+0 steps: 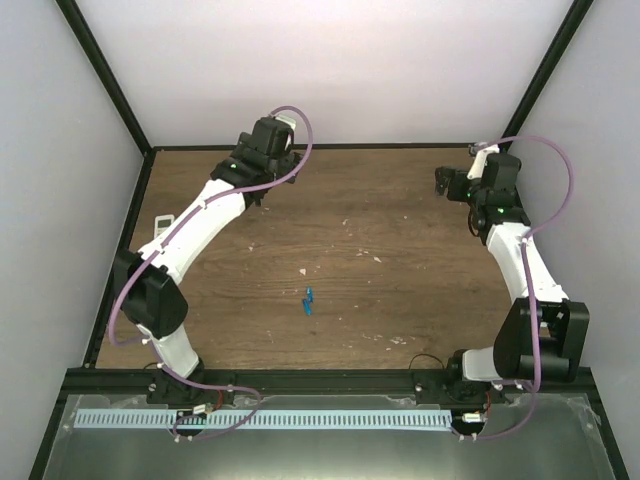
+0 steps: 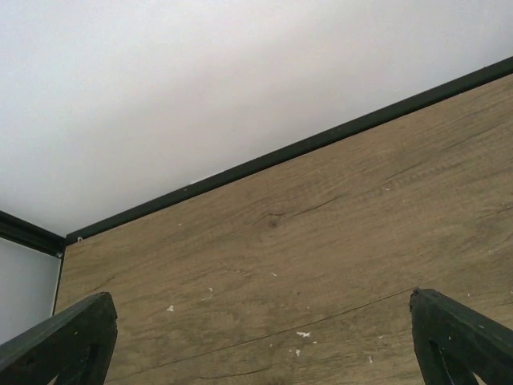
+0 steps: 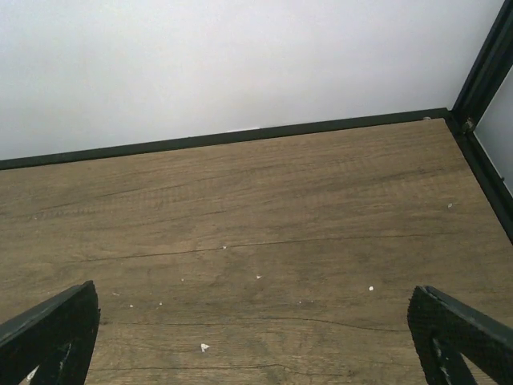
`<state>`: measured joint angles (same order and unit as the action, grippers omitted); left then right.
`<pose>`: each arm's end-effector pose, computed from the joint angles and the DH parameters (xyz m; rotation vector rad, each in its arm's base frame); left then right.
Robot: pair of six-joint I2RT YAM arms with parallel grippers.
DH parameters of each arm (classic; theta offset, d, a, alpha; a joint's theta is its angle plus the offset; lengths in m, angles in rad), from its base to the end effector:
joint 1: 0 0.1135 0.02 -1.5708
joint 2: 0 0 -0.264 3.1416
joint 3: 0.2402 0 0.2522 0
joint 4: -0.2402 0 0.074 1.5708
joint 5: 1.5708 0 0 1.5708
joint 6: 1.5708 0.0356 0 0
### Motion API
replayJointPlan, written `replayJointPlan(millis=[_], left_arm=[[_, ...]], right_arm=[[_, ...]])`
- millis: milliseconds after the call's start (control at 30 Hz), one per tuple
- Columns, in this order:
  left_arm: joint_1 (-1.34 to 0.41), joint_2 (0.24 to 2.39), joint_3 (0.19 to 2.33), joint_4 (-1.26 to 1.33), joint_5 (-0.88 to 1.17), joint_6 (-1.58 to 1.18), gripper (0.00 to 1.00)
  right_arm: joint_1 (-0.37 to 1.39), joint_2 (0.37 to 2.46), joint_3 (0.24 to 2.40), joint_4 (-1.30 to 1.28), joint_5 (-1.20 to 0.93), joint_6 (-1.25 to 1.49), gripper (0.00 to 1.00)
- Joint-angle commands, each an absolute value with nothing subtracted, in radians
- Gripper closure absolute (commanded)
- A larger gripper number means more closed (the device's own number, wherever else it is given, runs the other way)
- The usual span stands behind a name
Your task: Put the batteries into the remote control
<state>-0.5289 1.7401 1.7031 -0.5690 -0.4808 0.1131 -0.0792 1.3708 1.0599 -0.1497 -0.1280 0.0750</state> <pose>0.3522 -0.1867 0.3645 0.4058 2.0729 0.2761 0.3164 -0.0206 0.3058 0.0759 2.0283 0.1273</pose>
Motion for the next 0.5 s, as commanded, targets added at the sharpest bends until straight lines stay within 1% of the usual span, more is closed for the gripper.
replayJointPlan(millis=[0, 133, 367, 467], left_arm=[[-0.529, 1.731, 1.731, -0.548, -0.486, 0.122, 0.00], [-0.529, 1.733, 1.739, -0.554, -0.490, 0.109, 0.00], [-0.529, 1.688, 1.716, -0.506, -0.405, 0.047, 0.00], [-0.529, 1.673, 1.692, -0.482, -0.337, 0.071, 0.00]], right_arm=[[-0.071, 1.343, 1.068, -0.156, -0.108, 0.057, 0.00], [-0.071, 1.342, 1.069, -0.152, -0.098, 0.054, 0.00], [-0.071, 1.337, 1.080, -0.152, -0.101, 0.063, 0.00], [-0.071, 1.332, 1.083, -0.157, -0.091, 0.056, 0.00]])
